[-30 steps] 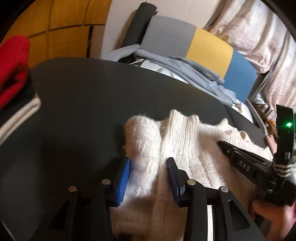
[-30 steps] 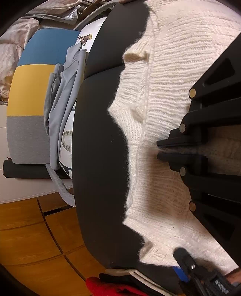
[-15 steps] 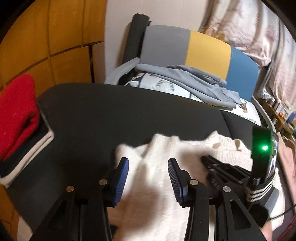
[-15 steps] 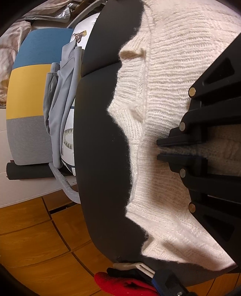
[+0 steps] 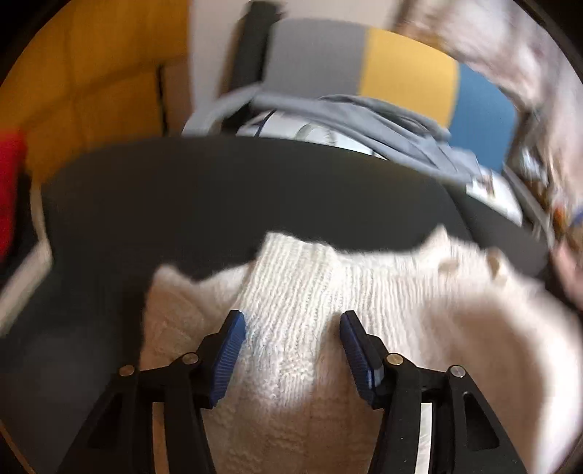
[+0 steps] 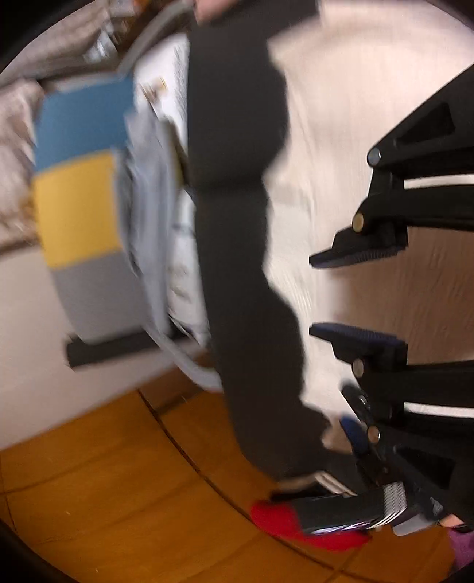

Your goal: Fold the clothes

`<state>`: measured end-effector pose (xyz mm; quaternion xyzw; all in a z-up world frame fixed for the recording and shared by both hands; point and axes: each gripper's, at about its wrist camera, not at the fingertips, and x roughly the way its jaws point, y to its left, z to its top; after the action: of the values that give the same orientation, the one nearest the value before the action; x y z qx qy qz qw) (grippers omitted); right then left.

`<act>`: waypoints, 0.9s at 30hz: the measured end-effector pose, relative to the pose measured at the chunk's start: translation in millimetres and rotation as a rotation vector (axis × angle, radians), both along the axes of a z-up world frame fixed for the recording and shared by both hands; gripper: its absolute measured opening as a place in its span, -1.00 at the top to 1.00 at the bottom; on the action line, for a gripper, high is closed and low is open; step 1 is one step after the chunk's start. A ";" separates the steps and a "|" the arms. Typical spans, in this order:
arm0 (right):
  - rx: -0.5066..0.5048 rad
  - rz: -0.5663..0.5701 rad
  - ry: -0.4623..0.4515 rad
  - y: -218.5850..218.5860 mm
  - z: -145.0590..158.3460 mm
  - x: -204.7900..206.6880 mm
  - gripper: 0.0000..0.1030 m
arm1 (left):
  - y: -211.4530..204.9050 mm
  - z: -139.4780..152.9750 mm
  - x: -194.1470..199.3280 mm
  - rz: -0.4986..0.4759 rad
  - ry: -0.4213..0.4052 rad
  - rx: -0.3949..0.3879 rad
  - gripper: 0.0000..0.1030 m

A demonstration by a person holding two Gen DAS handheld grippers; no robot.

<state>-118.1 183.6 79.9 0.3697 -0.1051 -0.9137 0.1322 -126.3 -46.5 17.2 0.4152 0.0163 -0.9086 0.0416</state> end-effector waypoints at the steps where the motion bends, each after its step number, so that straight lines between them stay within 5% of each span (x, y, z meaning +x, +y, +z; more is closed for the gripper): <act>1: 0.029 -0.027 -0.007 12.0 3.0 4.2 0.16 | 4.1 -2.0 3.3 -0.011 0.022 -0.034 -0.13; 7: 0.190 -0.021 -0.209 34.2 -27.0 -14.2 0.11 | -5.4 -4.2 4.8 0.011 0.028 0.007 -0.18; 10: 0.252 -0.006 -0.201 27.6 -43.4 -18.1 0.12 | -4.7 -4.5 5.0 0.011 0.030 0.002 -0.20; 12: 0.329 0.008 -0.191 18.0 -47.8 -21.9 0.64 | -3.9 -4.8 4.7 0.011 0.030 -0.001 -0.21; 14: 0.364 0.000 -0.186 12.9 -44.3 -28.7 0.88 | -3.7 -5.5 2.7 0.010 0.030 0.005 -0.21; 20: 0.288 -0.076 -0.192 34.2 -57.8 -47.5 0.90 | -6.4 -7.7 0.5 0.009 0.039 0.031 -0.25; 27: 0.088 -0.186 -0.097 70.1 -22.6 -5.8 0.52 | -9.0 -6.0 2.1 0.004 0.037 0.059 -0.30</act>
<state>-123.9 253.7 57.4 0.4077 -0.1051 -0.9067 0.0254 -124.2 -55.6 11.2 0.3992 0.0445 -0.9152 0.0309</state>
